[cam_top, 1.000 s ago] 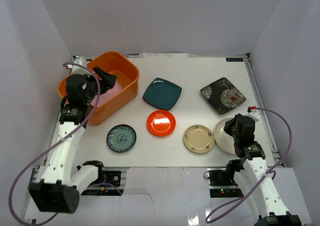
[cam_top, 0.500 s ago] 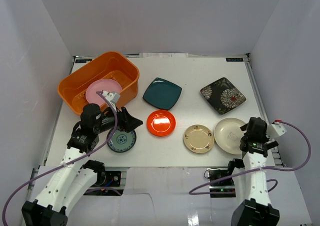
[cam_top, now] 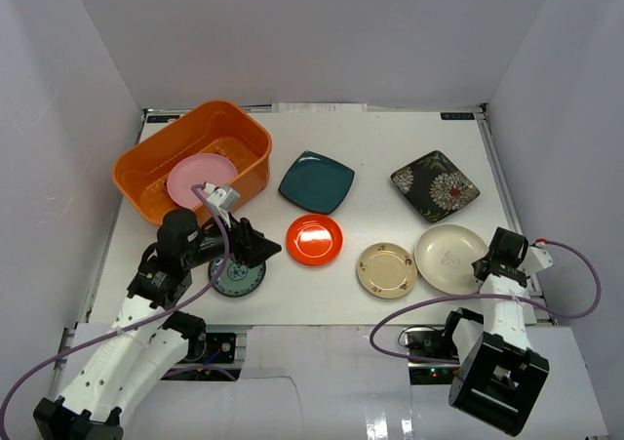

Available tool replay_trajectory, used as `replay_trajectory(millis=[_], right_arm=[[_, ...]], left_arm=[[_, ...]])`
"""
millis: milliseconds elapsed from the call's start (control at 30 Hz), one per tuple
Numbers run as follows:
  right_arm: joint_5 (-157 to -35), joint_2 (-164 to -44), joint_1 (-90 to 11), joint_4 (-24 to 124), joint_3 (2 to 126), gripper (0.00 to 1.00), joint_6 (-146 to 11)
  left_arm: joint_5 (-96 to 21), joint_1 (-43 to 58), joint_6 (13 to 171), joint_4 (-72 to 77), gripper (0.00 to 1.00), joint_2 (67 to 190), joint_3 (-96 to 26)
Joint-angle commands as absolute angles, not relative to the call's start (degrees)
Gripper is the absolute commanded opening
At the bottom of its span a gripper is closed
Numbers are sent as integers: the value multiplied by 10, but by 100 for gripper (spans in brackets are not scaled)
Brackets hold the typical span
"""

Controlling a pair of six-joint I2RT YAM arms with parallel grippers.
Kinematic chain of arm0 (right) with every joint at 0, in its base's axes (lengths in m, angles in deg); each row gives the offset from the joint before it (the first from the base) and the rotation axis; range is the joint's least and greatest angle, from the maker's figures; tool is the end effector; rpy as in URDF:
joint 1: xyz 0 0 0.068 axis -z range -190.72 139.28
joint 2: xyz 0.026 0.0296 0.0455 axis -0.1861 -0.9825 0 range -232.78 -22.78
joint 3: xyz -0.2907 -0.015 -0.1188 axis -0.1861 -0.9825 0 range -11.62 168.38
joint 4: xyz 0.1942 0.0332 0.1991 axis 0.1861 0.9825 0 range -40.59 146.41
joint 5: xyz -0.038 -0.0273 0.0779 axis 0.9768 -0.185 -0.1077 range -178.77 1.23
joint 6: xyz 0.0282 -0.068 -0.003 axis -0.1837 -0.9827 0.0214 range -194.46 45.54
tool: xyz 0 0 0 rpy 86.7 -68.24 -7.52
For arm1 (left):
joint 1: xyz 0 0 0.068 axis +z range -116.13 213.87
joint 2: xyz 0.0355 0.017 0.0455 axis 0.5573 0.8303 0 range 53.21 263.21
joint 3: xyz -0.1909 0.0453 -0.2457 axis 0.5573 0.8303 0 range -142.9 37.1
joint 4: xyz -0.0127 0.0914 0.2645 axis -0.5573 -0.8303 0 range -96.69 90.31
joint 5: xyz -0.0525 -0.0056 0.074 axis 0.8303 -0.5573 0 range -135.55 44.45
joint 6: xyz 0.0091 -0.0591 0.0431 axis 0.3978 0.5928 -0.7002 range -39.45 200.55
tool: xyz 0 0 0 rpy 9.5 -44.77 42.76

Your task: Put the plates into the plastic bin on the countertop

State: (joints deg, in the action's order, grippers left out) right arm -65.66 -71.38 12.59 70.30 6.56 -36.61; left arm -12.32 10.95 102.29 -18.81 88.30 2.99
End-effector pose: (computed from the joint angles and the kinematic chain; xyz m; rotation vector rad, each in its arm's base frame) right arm 0.1351 -0.0846 0.1593 1.3690 1.9779 -0.3800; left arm 0.1274 -0.0905 0.3022 0.4311 1.9656 -1.0667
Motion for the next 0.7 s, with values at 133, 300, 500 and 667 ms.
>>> replay_trajectory(millis=[133, 300, 500, 667], right_arm=[[-664, -746, 129, 687, 86, 9, -365], [-652, -651, 129, 738, 119, 8, -379], [-791, -552, 98, 790, 167, 8, -395], [-956, -527, 27, 701, 152, 8, -382]], left_arm=[[-133, 106, 1016, -193, 81, 884, 24], [-132, 106, 1017, -193, 81, 900, 22], [-95, 106, 1052, -177, 82, 927, 21], [-64, 99, 1118, -124, 82, 971, 6]])
